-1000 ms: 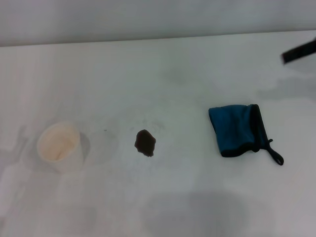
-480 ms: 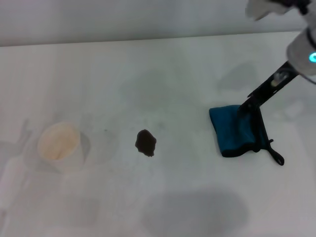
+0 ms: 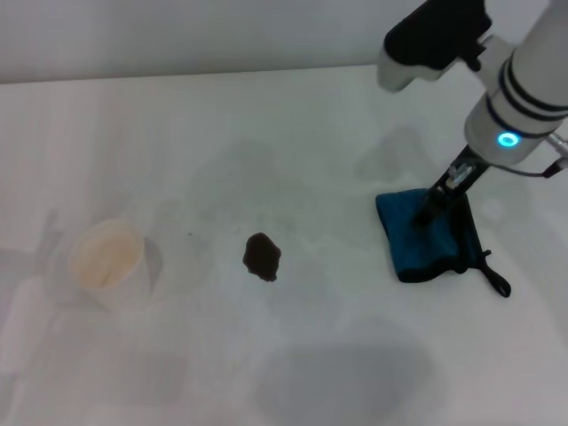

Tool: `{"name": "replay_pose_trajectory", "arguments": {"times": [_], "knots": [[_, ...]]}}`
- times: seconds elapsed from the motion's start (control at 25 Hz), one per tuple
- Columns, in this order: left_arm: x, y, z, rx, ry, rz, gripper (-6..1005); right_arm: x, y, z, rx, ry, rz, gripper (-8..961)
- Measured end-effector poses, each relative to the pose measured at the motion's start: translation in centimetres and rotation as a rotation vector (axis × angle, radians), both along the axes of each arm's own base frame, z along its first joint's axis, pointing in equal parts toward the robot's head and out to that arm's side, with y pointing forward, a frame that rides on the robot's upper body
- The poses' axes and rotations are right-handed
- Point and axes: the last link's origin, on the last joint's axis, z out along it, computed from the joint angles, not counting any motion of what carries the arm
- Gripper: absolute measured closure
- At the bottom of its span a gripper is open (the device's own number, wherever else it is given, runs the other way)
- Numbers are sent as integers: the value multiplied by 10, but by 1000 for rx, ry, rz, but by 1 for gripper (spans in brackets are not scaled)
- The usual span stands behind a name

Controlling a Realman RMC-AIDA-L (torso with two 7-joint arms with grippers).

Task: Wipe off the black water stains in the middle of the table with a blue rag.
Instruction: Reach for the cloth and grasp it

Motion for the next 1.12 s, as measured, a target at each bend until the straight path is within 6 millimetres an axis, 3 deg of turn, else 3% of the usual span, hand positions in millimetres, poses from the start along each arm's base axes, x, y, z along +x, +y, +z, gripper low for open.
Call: {"name": "replay_pose_trajectory", "arguments": {"times": [0.8,1.12], "knots": [[-2,4,4,6,20,1,131,22,-3,-26,-21,-58,-51,172],[-4,0,3,4,18,11,132,29,-3,-28,-32,-79,-51,298]]}}
